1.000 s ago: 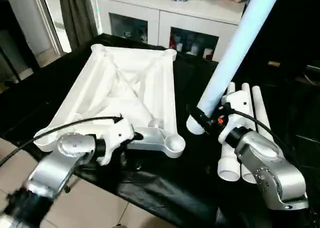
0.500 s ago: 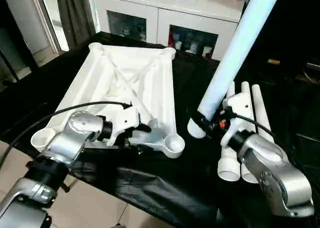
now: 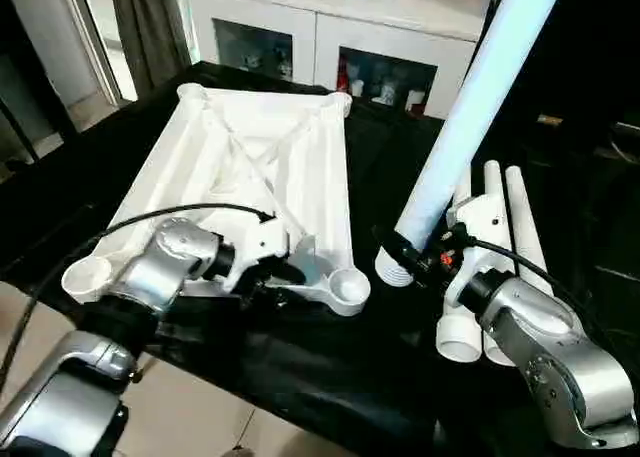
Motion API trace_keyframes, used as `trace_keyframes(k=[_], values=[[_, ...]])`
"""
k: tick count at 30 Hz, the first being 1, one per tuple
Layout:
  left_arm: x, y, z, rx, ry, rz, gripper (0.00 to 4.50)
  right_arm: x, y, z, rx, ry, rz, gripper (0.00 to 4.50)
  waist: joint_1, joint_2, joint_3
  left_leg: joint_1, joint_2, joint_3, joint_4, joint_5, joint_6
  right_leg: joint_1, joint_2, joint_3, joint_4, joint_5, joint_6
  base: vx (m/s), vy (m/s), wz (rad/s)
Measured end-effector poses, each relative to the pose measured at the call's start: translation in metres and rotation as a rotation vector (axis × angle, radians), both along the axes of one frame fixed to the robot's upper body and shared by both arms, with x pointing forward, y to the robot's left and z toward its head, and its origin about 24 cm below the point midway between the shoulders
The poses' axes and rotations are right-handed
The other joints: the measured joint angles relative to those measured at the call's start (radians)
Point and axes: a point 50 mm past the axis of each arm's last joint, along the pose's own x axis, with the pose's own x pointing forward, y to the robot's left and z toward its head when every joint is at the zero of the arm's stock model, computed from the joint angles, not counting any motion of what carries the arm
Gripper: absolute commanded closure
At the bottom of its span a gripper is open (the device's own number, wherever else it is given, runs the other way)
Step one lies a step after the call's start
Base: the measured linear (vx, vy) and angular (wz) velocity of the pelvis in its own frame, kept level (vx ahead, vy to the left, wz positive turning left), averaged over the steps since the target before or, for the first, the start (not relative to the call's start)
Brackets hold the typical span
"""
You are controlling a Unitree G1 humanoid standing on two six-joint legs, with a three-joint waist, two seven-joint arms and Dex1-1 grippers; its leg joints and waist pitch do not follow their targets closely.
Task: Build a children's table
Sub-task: Pick table leg, then insert table leg to table base
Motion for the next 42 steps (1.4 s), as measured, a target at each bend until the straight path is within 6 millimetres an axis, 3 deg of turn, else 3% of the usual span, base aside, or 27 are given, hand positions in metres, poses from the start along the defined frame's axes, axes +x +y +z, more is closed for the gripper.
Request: trace_keyframes(k=[20, 27, 34, 42], values=[[0.0, 0.002, 0.002, -0.031, 0.027, -0.019, 4.43, 0.0, 0.002, 0.0, 0.008, 0.003, -0.01, 2.6, 0.0, 0.001, 0.004, 0.001, 0.001, 0.006, -0.015, 0.001, -0.001, -0.001, 0.0, 0.0, -0.012, 0.0, -0.001, 0.0, 0.0, 0.0], [0.001, 0.002, 0.001, -0.028, -0.014, 0.015, 4.43, 0.0, 0.003, -0.001, 0.017, 0.006, -0.009, 2.6, -0.004, 0.001, 0.004, 0.0, 0.002, 0.007, -0.016, 0.001, -0.001, 0.0, 0.0, 0.0, -0.013, 0.0, -0.001, 0.0, 0.0, 0.0], [0.001, -0.001, 0.002, -0.042, -0.109, 0.173, 4.5, 0.013, 0.013, 0.003, 0.035, 0.02, 0.028, 2.61, -0.033, -0.006, 0.008, 0.0, 0.003, 0.009, -0.018, 0.001, -0.002, 0.0, 0.0, 0.0, -0.013, 0.0, -0.002, 0.0, 0.0, 0.0], [-0.006, -0.013, 0.003, -0.083, -0.124, 0.203, 4.5, 0.032, 0.033, -0.004, -0.005, 0.068, 0.14, 2.61, -0.031, -0.008, 0.01, -0.001, 0.003, 0.015, -0.02, 0.003, 0.007, -0.004, -0.001, 0.001, -0.015, -0.002, -0.003, 0.0, 0.0, 0.0]])
